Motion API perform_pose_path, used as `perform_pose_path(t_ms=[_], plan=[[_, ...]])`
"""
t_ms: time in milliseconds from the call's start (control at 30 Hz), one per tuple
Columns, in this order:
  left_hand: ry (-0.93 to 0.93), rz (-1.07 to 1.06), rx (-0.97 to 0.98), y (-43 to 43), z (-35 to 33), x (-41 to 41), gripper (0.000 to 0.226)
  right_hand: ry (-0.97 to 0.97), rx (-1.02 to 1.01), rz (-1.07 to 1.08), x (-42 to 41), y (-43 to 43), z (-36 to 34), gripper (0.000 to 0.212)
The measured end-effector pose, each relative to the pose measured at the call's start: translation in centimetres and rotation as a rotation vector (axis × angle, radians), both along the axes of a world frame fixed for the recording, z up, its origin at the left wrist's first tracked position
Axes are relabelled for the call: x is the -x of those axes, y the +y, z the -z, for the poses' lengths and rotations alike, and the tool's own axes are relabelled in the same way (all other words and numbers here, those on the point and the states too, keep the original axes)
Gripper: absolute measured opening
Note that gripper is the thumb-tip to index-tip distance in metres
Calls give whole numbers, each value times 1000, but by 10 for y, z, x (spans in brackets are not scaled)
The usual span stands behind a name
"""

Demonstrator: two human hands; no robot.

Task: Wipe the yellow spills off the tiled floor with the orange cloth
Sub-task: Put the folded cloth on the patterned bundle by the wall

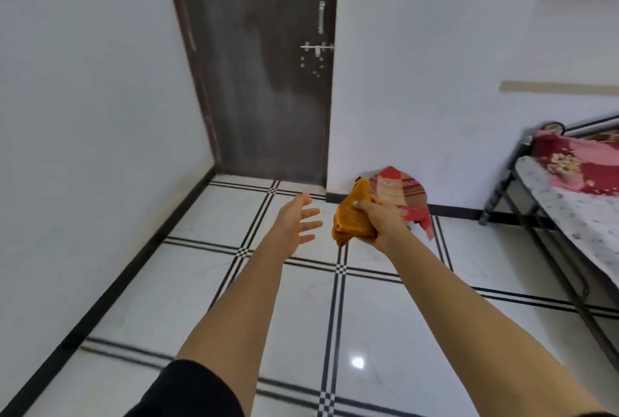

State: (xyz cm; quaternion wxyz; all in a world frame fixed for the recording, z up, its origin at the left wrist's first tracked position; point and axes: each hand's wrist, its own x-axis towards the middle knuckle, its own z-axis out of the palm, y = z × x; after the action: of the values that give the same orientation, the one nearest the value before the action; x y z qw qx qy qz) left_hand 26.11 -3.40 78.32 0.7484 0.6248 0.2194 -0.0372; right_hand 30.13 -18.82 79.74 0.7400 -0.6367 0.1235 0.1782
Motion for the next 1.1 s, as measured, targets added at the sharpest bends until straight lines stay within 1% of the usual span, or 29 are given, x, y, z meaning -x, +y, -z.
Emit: perform_pose_path(t_ms=[167, 367, 500, 567, 700, 833, 967, 1100], plan=[[29, 108, 32, -3, 7, -122, 48, 20, 15, 98, -104, -5, 2, 51], [95, 240, 33, -16, 18, -252, 37, 70, -15, 242, -211, -17, 20, 47], [110, 327, 7, -30, 38, -337, 45, 75, -49, 353, -289, -36, 47, 49], [135, 360, -1, -41, 50, -386, 43, 91, -57, 393, -336, -46, 64, 49], [171, 377, -1, -61, 64, -477, 28, 133, -61, 421, -426, -67, 82, 47], [227, 376, -2, -79, 73, -578, 21, 178, -53, 425, -529, -84, 98, 54], [283, 373, -6, -85, 93, -650, 21, 254, -48, 421, -604, -88, 124, 55], [378, 336, 43, -87, 144, -738, 27, 344, -15, 417, -689, -88, 172, 49]])
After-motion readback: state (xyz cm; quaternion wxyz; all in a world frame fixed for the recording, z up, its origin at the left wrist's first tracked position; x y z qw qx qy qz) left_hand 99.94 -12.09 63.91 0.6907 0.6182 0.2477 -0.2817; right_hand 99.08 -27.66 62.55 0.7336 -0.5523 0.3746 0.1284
